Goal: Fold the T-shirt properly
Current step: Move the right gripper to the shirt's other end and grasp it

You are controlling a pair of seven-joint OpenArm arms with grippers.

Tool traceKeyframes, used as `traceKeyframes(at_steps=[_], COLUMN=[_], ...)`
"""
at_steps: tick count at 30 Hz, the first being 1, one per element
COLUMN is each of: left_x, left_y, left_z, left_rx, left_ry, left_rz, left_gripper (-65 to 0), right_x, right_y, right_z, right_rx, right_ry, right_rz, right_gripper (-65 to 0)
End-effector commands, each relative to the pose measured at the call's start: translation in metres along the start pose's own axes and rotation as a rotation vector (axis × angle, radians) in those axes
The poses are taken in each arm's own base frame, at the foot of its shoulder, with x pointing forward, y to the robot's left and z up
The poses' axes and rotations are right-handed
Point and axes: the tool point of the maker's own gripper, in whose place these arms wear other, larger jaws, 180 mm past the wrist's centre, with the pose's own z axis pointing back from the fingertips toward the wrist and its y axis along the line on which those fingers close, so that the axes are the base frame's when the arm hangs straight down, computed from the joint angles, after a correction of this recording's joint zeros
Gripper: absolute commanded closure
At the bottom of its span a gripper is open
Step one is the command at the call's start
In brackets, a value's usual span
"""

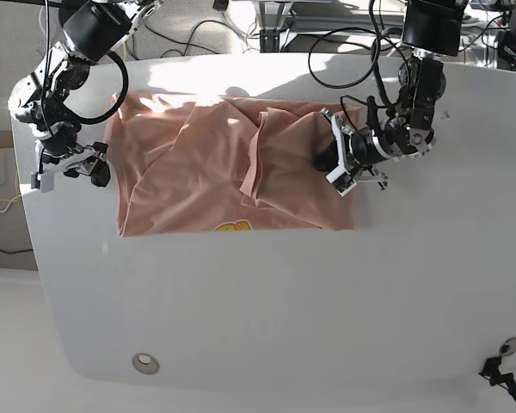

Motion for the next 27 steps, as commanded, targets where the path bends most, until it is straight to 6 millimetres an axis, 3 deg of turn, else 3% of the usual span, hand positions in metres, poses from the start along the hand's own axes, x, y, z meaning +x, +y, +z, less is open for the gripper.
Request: traceKeyframes(at_steps=[1,5,15,20,22,27], left_x=[-0.015,-0.015,-0.015,-0.016,-0.016,-0.016], left_y=[0.005,0.005,0.005,0.005,0.005,0.005], left_z=[0.002,0.002,0.002,0.002,0.002,0.002], left_rx=[0.017,0.018,0.019,0.018,0.018,0.018], left_ry=[0.078,0.079,0.078,0.080,0.081,0.081], left_rz=[-0.026,-0.027,-0.028,-0.028,-0.027,-0.027], left_gripper=[0.0,0.0,0.0,0.0,0.0,0.0], right_x=[0.005,-0.012,-0.047,-0.048,-0.050,-0.051], right_y=[-0.001,0.000,0.075,0.087,0.095,0.111], right_z=[-0.003,-0.005,-0.035,-0.039,-0.042,-0.047], right_rx=[0.042,0.068,0.227,0.253,0.271,0.306], right_ry=[-0.026,-0.002,0.083,0.093,0.106,0.115], right_rz=[-0.035,-0.083,-0.074,-0.058,-0.037,0.003], right_gripper=[-46.4,-46.3,-46.0,-45.5,-39.7,-17.5])
